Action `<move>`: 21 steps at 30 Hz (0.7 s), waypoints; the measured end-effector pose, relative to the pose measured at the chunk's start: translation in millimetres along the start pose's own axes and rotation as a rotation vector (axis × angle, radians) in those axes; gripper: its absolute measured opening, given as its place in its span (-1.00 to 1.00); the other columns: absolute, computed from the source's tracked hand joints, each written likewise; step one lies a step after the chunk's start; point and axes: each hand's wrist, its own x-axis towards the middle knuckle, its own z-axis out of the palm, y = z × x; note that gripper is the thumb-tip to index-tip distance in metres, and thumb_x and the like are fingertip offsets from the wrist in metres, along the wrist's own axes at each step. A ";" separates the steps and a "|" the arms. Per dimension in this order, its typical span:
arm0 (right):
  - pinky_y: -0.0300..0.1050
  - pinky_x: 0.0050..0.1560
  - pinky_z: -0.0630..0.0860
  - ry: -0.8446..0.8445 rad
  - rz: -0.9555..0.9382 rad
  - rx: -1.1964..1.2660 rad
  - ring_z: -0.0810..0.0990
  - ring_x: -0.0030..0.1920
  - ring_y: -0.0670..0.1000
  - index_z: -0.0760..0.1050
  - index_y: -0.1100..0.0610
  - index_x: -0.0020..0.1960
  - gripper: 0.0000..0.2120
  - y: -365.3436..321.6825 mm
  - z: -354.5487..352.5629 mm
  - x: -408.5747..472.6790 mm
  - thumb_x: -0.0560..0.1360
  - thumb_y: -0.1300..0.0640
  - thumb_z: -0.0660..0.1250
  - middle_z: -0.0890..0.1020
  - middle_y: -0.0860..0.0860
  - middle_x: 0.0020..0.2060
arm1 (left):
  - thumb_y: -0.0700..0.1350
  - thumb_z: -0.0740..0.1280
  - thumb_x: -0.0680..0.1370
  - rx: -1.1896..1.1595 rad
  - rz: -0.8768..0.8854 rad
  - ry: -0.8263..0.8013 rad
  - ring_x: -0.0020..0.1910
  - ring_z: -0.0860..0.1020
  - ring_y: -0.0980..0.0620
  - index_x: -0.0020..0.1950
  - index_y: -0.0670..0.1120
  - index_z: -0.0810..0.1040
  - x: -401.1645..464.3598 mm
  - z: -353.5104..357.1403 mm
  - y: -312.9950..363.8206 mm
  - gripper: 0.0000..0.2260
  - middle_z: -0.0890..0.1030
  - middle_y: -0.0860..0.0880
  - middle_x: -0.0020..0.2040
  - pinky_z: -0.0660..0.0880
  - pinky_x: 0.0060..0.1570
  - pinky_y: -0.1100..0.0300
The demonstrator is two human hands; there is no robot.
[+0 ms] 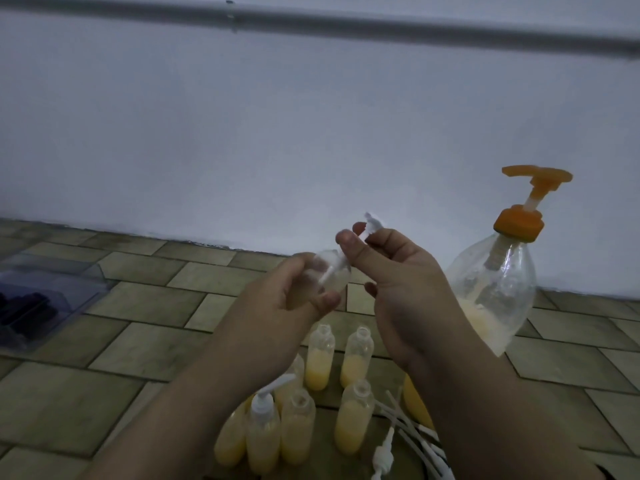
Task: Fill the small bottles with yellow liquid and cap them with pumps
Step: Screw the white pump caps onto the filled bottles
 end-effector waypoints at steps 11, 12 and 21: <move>-0.10 0.16 0.47 -0.002 -0.134 -0.279 0.54 0.18 -0.11 0.53 -0.06 0.18 -0.48 -4.0 -8.5 -4.3 0.23 0.00 0.48 0.64 -0.13 0.08 | -0.01 0.43 0.42 0.173 0.068 0.129 -0.05 0.52 0.23 0.07 0.18 0.42 27.2 -16.3 2.3 -0.70 0.54 0.19 0.01 0.51 -0.11 0.21; -0.10 0.17 0.43 0.025 -0.131 -0.347 0.49 0.22 -0.14 0.49 -0.12 0.24 -0.37 -5.8 -14.1 -9.5 0.16 -0.08 0.47 0.61 -0.19 0.12 | -0.03 0.44 0.42 0.155 0.033 0.146 -0.03 0.54 0.18 0.10 0.13 0.43 34.4 -22.7 -2.9 -0.68 0.56 0.15 0.03 0.53 -0.06 0.13; 0.03 0.13 0.53 0.248 -0.166 -0.407 0.60 0.10 -0.15 0.61 -0.17 0.02 -0.52 5.9 -89.1 -69.7 0.10 -0.12 0.50 0.67 -0.17 0.01 | -0.21 0.55 0.29 0.243 -0.235 -0.177 0.00 0.61 0.01 0.00 -0.05 0.59 79.4 -47.3 -66.0 -0.67 0.66 0.00 -0.06 0.53 0.06 0.06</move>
